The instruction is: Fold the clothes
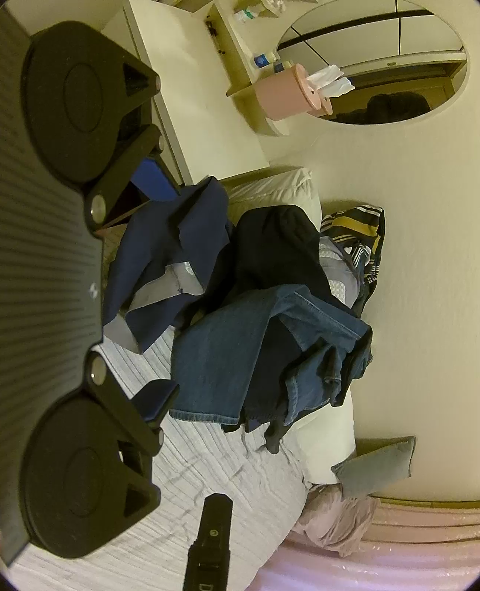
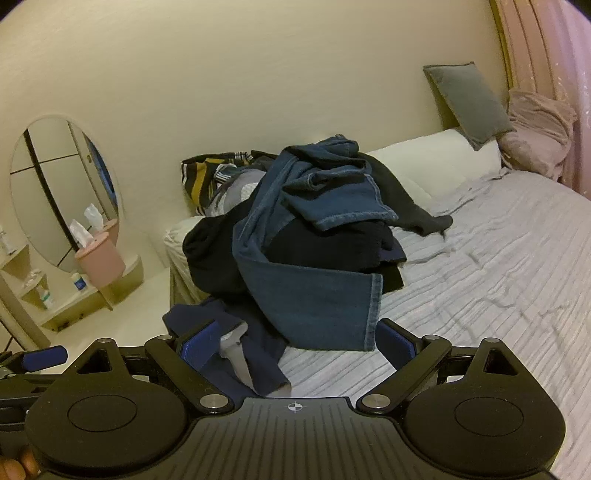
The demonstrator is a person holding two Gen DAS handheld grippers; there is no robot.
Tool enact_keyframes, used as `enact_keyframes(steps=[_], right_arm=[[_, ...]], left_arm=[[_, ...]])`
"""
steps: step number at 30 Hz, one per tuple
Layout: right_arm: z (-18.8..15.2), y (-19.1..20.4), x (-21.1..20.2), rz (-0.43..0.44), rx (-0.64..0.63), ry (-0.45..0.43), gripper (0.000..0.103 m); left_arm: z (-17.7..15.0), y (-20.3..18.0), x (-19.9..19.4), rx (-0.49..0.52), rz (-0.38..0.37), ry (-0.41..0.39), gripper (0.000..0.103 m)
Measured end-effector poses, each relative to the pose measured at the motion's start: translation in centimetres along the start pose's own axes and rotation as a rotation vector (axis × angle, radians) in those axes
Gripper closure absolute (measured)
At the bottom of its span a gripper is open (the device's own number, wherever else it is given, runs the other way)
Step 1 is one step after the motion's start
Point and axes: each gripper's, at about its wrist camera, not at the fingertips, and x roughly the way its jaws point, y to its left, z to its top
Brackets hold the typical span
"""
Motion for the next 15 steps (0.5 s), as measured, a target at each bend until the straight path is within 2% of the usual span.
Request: enact_keyframes(steps=[11,15], right_arm=[[0.7,-2.5,0.8,0.015,-0.001,0.021,0.009],[0.8,-3.4,1.1,-0.01,-0.026,0.043,0.009]], left_arm=[[0.3,-2.0,1.1,0.003,0.024,0.021,0.001],[0.3,-2.9,1.4,0.007,0.032,0.028,0.001]])
